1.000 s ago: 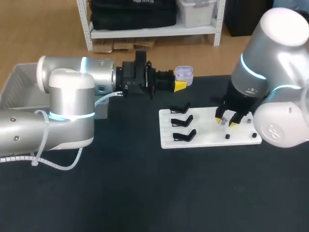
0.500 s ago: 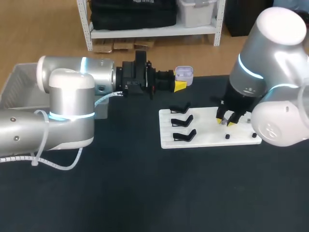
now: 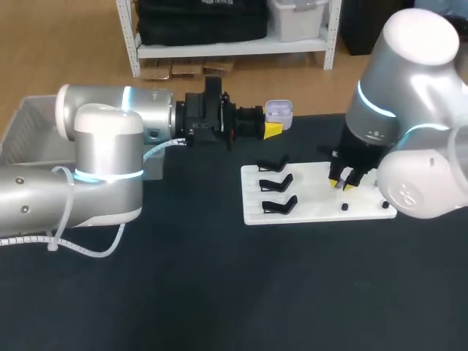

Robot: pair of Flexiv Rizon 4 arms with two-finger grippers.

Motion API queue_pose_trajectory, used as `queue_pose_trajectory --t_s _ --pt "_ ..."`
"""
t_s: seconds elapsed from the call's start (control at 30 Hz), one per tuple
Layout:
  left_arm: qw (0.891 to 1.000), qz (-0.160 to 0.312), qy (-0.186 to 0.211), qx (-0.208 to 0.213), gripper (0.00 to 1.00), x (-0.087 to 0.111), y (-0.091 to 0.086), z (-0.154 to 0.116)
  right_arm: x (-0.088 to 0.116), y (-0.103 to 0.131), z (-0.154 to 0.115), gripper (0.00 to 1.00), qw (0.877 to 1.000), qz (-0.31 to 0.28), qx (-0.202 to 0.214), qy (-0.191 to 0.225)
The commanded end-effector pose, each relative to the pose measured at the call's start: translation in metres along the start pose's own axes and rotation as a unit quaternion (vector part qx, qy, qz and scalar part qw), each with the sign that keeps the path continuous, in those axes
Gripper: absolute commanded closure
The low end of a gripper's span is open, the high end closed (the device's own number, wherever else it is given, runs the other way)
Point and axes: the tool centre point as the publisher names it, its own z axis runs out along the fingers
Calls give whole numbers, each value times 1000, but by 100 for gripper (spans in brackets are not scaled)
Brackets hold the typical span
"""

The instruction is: Pick up each earbud case from the left stands, insert the matching earbuds, close the lid, and place the case in the box.

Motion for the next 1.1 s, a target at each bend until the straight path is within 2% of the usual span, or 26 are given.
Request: queue_pose_trajectory --t_s 0.03,0.23,0.57,0.8,1.1 --pt "1000 2 -3 -2 100 1 -1 0 1 -1 -11 100 1000 5 2 -1" --pt "1000 2 -3 -2 100 1 -1 0 4 5 -42 100 1000 4 -7 5" --pt "1000 2 -3 -2 100 1 -1 0 25 32 -116 100 995 -81 -20 57" --pt "1000 2 -3 -2 100 1 -1 0 35 59 -155 100 985 -150 -25 77" --pt "1000 2 -3 -2 100 1 -1 0 28 108 -193 100 970 -234 -38 61"
